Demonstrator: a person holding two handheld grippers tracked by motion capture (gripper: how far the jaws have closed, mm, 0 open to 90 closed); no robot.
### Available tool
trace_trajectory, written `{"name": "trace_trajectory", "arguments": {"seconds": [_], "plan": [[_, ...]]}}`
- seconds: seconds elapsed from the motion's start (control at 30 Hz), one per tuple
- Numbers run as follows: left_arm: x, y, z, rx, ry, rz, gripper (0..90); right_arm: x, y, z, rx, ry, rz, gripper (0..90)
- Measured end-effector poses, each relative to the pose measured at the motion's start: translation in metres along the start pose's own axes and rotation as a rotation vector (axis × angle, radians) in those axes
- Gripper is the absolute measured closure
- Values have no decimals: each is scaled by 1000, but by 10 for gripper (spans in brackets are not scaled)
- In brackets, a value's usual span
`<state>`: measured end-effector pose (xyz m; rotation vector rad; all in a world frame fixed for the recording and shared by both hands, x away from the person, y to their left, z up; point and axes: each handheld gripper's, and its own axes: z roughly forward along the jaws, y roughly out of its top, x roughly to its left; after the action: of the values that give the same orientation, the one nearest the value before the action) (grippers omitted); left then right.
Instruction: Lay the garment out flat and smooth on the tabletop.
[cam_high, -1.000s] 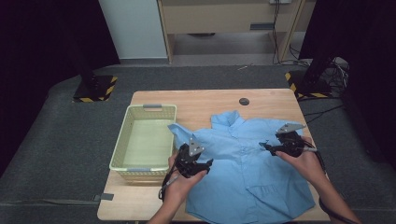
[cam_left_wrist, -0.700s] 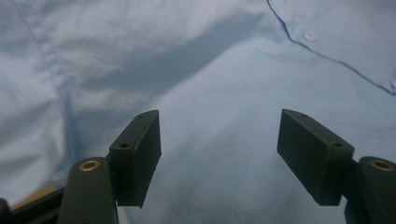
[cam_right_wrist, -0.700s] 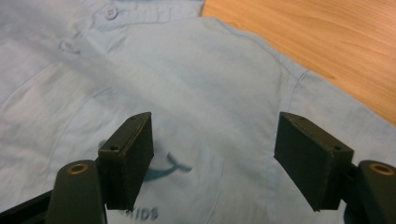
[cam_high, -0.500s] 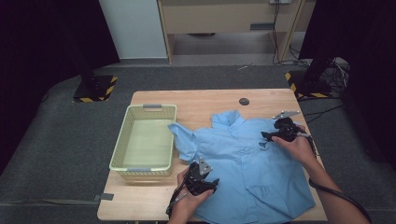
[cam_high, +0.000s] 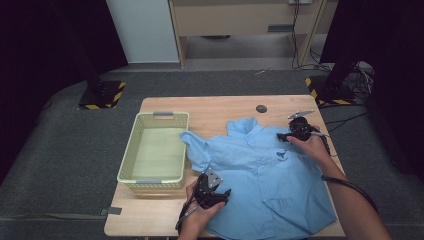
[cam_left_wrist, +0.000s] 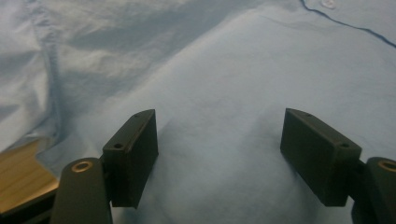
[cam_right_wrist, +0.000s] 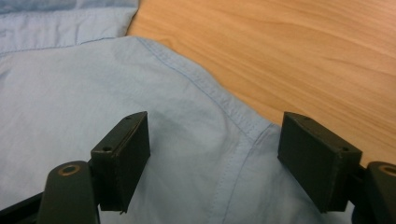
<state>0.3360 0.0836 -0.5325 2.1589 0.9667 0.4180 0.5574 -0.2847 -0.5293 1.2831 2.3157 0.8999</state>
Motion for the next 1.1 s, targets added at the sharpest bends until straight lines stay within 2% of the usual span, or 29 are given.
{"name": "trace_trajectory", "arguments": {"seconds": [0.1, 0.27, 0.37, 0.5, 0.53, 0.6, 0.67, 0.77, 0.87, 0.97, 1.1], "plan": [[10, 5, 4, 8, 12, -10, 269, -6, -1, 2, -23, -24, 26, 251], [23, 18, 17, 28, 22, -21, 268, -20, -1, 1, -21, -86, 92, 251], [27, 25, 23, 32, 28, -27, 267, -30, -4, -1, -23, -122, 129, 251], [29, 28, 26, 38, 31, -29, 266, -34, -4, -4, -6, -131, 138, 282], [29, 28, 25, 44, 26, -30, 262, -33, -4, -7, 0, -127, 124, 286], [29, 29, 21, 70, 25, -37, 237, -28, -5, -15, -24, -110, 108, 252], [27, 28, 14, 64, 14, -49, 205, -23, -5, -29, -52, -77, 105, 200], [17, 24, 6, 76, -5, -16, 173, -8, -11, -56, -79, -45, 71, 155], [8, 21, 2, 86, -31, -3, 144, 9, -25, -84, -100, -24, 36, 116], [3, 20, 2, 96, -37, 3, 91, 22, -45, -110, -108, 11, 59, 80], [9, 21, 4, 66, -56, -54, 56, 38, -75, -132, -124, 29, 117, 65]]}}
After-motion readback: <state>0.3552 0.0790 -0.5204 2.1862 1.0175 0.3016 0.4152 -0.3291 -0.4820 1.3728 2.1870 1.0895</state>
